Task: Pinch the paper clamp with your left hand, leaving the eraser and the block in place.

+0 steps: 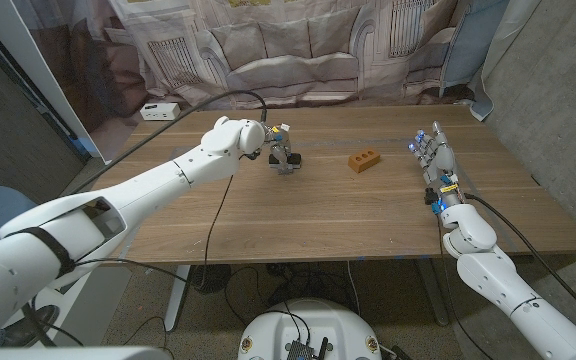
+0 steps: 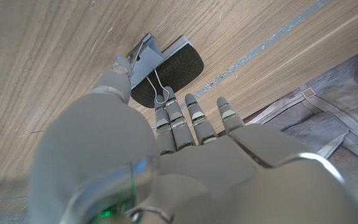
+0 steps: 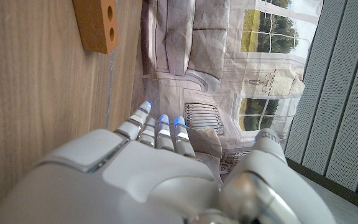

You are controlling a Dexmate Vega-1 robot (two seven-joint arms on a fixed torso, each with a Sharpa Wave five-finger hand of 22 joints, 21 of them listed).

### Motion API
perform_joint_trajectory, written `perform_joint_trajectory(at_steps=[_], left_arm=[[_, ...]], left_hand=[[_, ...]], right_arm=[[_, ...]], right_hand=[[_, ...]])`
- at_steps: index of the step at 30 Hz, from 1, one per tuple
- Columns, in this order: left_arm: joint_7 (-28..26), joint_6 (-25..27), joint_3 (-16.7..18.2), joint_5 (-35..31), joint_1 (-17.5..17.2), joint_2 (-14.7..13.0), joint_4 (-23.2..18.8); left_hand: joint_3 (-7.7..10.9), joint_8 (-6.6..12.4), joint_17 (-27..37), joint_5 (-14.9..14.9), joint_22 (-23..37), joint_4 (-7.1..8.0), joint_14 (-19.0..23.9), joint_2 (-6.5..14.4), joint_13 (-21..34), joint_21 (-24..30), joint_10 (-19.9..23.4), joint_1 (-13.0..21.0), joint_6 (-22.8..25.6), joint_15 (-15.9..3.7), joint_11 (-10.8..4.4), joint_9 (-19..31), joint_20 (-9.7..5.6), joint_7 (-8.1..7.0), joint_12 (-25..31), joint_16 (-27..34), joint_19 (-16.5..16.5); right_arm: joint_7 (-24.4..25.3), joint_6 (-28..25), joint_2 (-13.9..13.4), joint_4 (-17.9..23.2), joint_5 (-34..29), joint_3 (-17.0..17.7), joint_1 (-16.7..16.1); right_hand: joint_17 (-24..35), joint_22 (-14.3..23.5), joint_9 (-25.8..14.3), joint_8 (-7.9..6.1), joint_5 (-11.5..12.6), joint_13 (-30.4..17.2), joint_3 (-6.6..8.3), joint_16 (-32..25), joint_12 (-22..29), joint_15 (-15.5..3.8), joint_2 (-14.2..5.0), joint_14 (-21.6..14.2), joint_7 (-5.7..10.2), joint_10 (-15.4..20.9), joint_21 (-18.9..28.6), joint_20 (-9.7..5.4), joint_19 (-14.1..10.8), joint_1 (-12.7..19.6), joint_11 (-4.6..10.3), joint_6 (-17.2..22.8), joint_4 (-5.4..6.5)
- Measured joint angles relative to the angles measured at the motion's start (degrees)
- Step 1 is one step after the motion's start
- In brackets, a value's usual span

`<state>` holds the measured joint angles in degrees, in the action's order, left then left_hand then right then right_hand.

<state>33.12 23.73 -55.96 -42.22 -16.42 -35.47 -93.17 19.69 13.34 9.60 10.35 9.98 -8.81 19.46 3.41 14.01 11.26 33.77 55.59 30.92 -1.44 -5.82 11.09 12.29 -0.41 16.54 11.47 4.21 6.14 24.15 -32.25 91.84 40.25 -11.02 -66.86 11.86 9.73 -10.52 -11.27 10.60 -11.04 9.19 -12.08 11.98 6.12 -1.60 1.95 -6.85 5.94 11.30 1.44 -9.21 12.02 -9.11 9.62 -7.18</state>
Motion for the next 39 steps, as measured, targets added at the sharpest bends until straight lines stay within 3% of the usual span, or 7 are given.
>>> perform_joint_trajectory(at_steps=[18,39], left_arm=[[0.19,0.23,1.12,0.03,-0.48,-0.95,-2.95],[1.03,1.64,3.63,-2.01,-1.72,-2.92,-9.82]], left_hand=[[-0.09,-0.03,0.01,-0.02,0.00,-0.05,1.02,0.22,-0.01,0.00,1.26,0.22,1.84,-0.21,-0.21,-0.03,0.23,-0.01,-0.02,0.00,0.23],[-0.49,-0.11,0.01,-0.03,0.00,0.19,1.74,0.21,-0.20,0.00,2.07,0.21,2.67,-0.30,-0.02,0.00,0.03,0.20,-0.08,0.00,0.58]], right_arm=[[-0.24,0.84,0.04,0.00,-0.01,0.26,0.02],[-0.75,1.30,0.12,-0.32,0.11,0.46,-0.14]], right_hand=[[0.00,0.00,0.00,0.00,0.00,0.00,0.00,0.00,0.00,0.00,0.00,0.00,-0.32,0.00,0.00,0.00,0.00,0.00,0.00,0.32,0.00],[0.00,0.00,0.00,0.00,0.00,0.00,0.00,0.00,0.00,0.01,0.00,0.01,-0.31,-0.01,0.00,-0.12,-0.12,0.00,0.00,0.31,0.00]])
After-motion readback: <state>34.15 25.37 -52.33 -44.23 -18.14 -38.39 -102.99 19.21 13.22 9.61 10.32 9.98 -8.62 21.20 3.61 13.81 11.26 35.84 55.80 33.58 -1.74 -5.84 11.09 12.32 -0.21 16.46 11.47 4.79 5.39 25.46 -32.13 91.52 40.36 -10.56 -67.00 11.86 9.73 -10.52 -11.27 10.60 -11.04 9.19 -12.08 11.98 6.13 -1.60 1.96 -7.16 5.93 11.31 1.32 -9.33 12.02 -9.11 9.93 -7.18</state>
